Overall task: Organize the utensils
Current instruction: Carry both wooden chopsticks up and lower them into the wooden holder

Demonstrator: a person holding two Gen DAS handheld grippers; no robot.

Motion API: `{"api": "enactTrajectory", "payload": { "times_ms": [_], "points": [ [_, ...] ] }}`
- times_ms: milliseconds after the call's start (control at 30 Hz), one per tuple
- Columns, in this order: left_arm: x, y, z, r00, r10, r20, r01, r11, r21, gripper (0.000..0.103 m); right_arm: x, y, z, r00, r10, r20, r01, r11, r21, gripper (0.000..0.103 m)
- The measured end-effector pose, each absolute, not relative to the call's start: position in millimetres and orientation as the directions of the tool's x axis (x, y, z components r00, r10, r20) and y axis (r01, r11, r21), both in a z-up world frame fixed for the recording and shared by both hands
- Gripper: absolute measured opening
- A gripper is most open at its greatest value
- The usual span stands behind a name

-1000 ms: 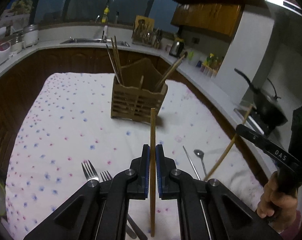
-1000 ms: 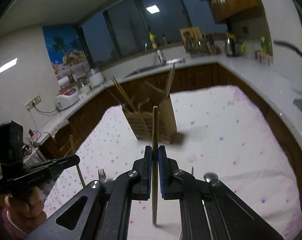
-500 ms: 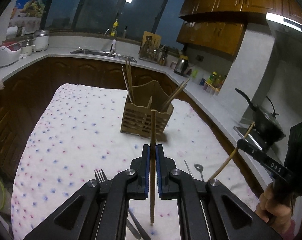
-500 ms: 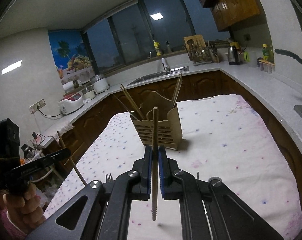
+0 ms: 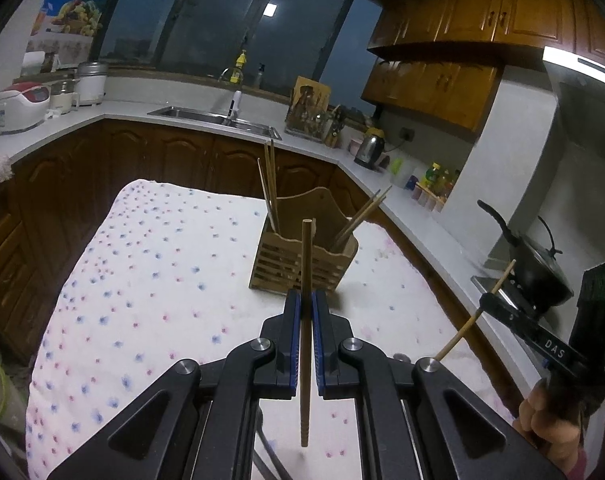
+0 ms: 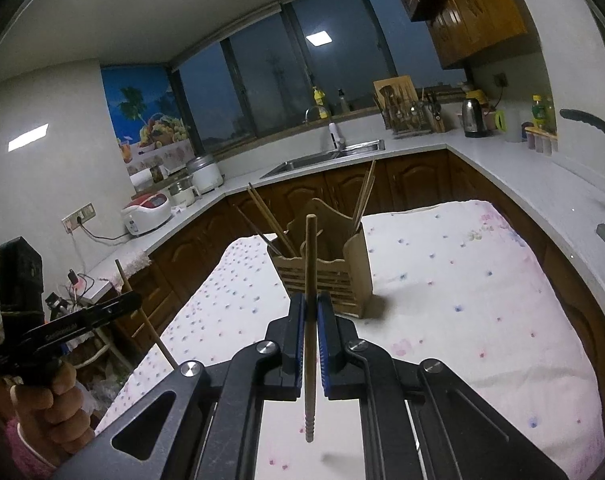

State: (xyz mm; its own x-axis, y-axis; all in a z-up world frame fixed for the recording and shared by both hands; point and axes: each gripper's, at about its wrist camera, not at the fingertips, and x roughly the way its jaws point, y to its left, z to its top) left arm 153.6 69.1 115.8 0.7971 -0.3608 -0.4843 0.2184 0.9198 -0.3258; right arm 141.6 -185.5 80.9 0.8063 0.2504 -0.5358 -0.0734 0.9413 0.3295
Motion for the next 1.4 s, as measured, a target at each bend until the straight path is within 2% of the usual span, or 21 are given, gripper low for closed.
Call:
{"api": "enactTrajectory", "payload": {
  "times_ms": [600,867,1067,1400],
  "points": [
    [209.3,61.7,127.0,0.823,-0.354,-0.444,0.226,0.922,-0.315,0.004,196.4,-199.3,93.9,0.851,0.224,-0.475,-0.046,0.933,0.357,0.006],
    [252.9,56.5,144.6,0.868,-0.331,-0.37,0.242,0.933,-0.268,0.004,239.9,-210.4,115.2,0.897,0.195,-0.396,-0.039,0.929,0.369,0.006],
    [288.0,60.5,151.7,0.896,-0.329,-0.298,0.248,0.928,-0.278,0.004,268.9,-212.2,129.2,0.921,0.178,-0.346,-0.047,0.933,0.356,0.006],
    [346.7,61.3,127.5,0.928,-0.287,-0.237,0.206,0.926,-0.315,0.004,310.8,-205.8,128.8,0.941,0.125,-0.315,-0.028,0.955,0.295,0.006]
  ]
}}
